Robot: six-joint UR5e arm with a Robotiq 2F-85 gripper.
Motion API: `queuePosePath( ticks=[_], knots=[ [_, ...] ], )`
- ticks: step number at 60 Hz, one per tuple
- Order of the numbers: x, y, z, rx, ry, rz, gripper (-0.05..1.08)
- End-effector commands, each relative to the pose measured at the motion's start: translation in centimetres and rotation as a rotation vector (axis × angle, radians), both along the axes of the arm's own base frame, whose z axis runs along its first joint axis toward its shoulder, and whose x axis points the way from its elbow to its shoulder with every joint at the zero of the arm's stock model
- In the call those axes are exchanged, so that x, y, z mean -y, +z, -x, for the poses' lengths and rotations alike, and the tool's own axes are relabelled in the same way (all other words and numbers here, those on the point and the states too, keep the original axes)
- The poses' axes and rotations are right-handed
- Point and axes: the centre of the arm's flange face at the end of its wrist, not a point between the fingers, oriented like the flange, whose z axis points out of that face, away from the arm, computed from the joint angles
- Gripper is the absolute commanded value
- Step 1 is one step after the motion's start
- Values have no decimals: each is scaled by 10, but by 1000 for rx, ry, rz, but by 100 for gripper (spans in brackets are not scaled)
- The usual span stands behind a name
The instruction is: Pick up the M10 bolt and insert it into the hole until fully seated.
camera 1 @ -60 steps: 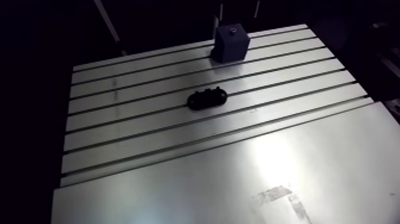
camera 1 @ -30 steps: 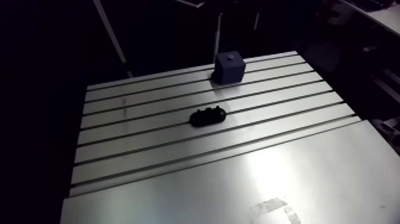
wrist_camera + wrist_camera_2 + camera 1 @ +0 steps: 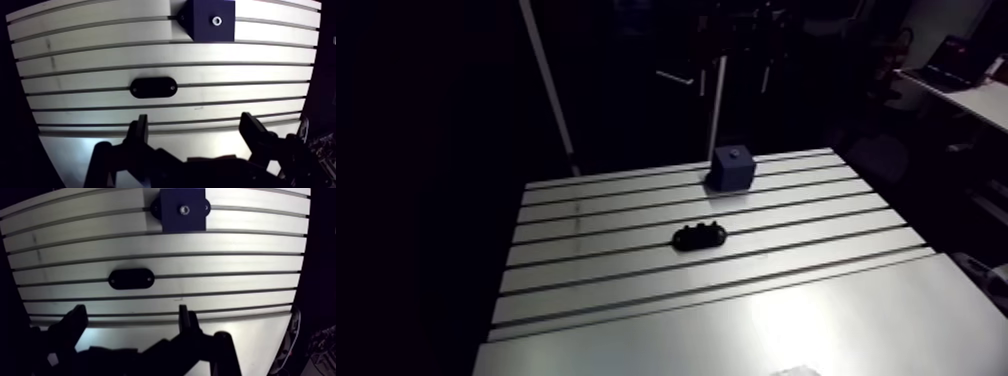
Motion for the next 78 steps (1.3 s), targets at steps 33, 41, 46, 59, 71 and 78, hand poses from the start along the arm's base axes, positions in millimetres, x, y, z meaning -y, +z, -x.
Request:
queuePosePath(
  ticks=[33, 41, 46, 59, 71, 78],
  knots=[
    [92, 116, -121, -80, 83, 9, 1],
    [91, 121, -122, -80, 86, 6, 1],
    [89, 120, -122, -72, 83, 7, 1],
    [87, 114, -122, -59, 82, 4, 1],
    [86, 114, -122, -59, 81, -1, 1],
    [86, 116, -122, -65, 81, -2, 1]
  ],
)
